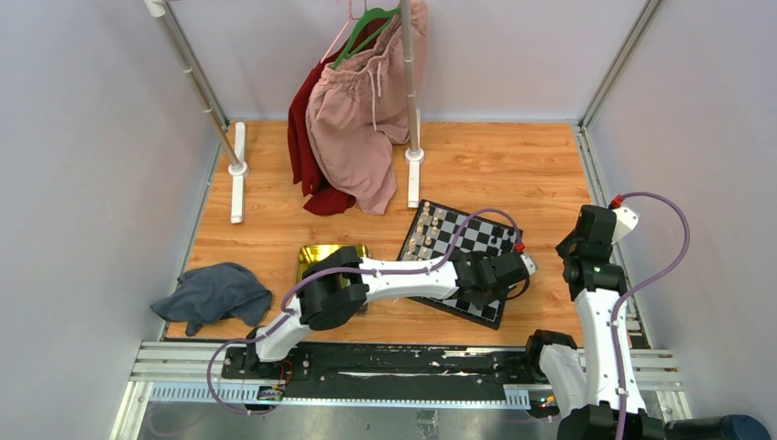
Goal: Set up the chess pieces on the board
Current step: Place the chess piece on the chessboard, then adjust the chess piece on the chessboard.
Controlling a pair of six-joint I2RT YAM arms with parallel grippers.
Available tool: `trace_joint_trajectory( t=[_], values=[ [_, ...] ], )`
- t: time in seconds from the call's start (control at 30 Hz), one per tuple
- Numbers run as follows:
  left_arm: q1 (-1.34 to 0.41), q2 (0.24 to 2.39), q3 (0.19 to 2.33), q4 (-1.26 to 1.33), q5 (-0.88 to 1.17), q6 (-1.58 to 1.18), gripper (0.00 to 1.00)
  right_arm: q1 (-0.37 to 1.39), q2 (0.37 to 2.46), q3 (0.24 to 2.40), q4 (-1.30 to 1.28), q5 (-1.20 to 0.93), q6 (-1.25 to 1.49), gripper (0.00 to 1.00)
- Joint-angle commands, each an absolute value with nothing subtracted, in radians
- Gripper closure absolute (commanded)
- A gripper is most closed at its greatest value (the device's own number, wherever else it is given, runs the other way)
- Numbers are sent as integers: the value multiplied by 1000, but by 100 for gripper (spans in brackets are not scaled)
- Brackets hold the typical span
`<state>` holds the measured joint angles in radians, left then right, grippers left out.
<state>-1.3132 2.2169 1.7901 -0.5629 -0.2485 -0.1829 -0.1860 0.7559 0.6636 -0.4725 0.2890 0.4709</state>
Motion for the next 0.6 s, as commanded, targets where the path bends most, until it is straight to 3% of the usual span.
trace_joint_trajectory(
  t=[0.0, 0.57],
  values=[
    [-1324, 2175, 1793, -591, -271, -180, 60, -195, 757, 667, -487, 300, 460, 77],
    [-1324, 1955, 1600, -608, -291, -255, 62, -196, 753, 666, -482, 286, 465, 77]
  ],
)
